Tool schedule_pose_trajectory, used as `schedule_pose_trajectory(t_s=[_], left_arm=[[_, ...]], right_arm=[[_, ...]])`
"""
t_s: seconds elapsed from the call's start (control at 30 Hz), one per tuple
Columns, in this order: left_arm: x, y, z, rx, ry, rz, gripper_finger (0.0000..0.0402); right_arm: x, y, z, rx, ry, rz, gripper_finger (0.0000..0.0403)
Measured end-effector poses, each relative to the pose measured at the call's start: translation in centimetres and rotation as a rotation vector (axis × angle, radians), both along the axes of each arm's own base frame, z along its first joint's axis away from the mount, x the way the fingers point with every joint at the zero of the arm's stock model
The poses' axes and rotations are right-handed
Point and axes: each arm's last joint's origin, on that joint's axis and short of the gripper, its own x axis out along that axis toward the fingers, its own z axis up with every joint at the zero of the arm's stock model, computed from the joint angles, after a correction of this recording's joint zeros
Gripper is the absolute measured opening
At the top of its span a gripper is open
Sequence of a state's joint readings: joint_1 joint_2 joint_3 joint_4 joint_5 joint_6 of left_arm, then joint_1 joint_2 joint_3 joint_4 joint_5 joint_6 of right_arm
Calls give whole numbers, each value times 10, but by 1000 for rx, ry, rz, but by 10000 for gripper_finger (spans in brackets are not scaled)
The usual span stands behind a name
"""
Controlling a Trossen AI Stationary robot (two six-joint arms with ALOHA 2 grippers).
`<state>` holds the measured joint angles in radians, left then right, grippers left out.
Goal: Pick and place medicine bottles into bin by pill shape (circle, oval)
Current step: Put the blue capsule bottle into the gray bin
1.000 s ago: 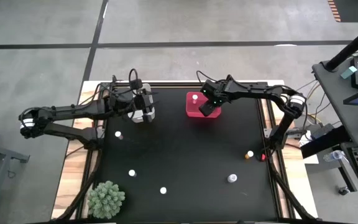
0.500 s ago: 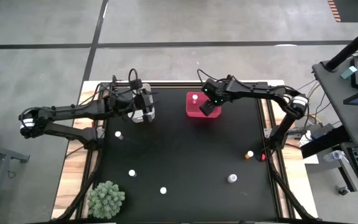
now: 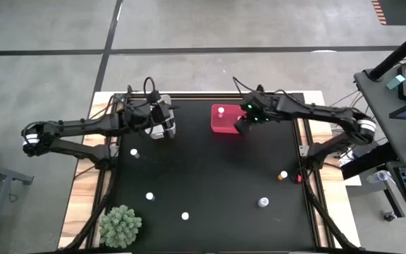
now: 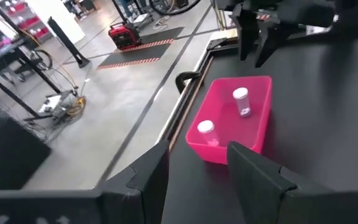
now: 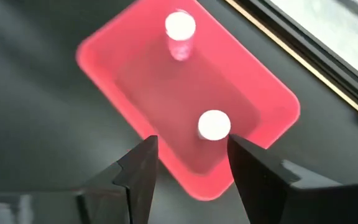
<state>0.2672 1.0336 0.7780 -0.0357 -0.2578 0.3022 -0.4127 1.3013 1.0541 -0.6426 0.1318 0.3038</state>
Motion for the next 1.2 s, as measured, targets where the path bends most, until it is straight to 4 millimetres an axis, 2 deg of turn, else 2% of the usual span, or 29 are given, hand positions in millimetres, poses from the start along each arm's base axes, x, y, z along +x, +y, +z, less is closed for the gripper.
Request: schedule_pose_trajectory(t_s=[0.17,0.43,0.6,0.8,1.0,1.2], left_arm=[[3,-10,0,-80,-45,-43,147],[8,-33,4,-193,-115,-115,147],[11,-45,7,-280,-178,-146,147],[13,-55,13,-341,-261,-182,146],[14,-61,23,-409,-336,-196,145],[29,-64,32,-422,-366,-198,145]], right_arm=[[-16,23,2,-64,-160,55,178],[-36,47,-5,-223,-399,190,175],[-48,61,-10,-338,-494,361,170],[-62,76,-6,-496,-653,539,163],[-78,88,1,-623,-723,634,153],[-94,96,9,-699,-787,680,144]])
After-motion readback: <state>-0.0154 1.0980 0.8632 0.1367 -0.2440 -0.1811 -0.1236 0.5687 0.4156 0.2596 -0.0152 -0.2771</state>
